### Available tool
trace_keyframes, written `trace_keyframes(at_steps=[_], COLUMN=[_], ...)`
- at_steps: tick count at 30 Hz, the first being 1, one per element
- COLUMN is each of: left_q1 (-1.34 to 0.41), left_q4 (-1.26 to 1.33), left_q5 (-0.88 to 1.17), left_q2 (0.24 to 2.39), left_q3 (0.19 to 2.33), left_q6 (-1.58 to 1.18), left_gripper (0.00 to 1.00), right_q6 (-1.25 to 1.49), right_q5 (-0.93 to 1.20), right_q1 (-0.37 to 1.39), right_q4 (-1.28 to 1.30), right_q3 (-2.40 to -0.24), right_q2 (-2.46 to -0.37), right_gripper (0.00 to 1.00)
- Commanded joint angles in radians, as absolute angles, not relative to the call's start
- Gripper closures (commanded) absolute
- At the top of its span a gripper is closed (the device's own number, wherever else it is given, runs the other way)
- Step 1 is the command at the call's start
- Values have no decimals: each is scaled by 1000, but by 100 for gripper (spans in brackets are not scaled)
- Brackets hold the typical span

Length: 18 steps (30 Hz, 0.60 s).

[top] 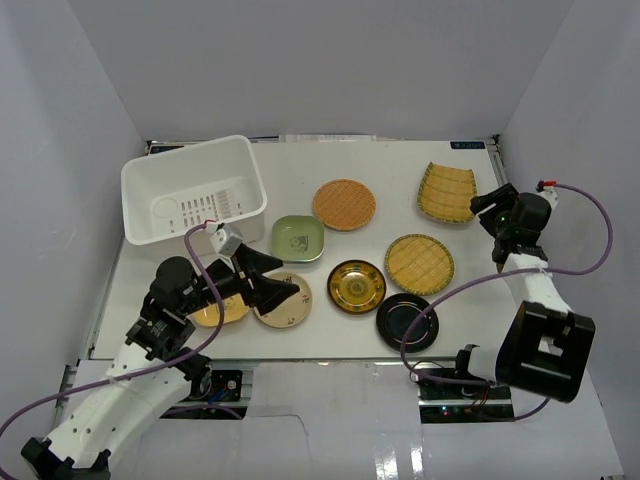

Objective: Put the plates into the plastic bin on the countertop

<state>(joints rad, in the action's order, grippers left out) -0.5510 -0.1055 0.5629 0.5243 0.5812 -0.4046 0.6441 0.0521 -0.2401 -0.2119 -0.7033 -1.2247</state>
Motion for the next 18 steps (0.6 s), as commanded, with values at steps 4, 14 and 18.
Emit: trace_keyframes(at_steps=[4,14,18], left_q1=[-578,-584,-580], left_q4=[-123,-124,-124], left_q5=[537,489,502], left_q2=[529,586,632], left_q3=[615,617,624], left_q6=[-377,-390,-391], left_gripper=[2,2,2], right_q6=[733,816,865], right_q5=[89,191,261], right_q1=[-282,-305,-307], right_q4=[-342,-531,-655], right_q3=[-738,-776,-816], right_q2=[-1422,-1739,-1851], right_gripper=[32,36,43])
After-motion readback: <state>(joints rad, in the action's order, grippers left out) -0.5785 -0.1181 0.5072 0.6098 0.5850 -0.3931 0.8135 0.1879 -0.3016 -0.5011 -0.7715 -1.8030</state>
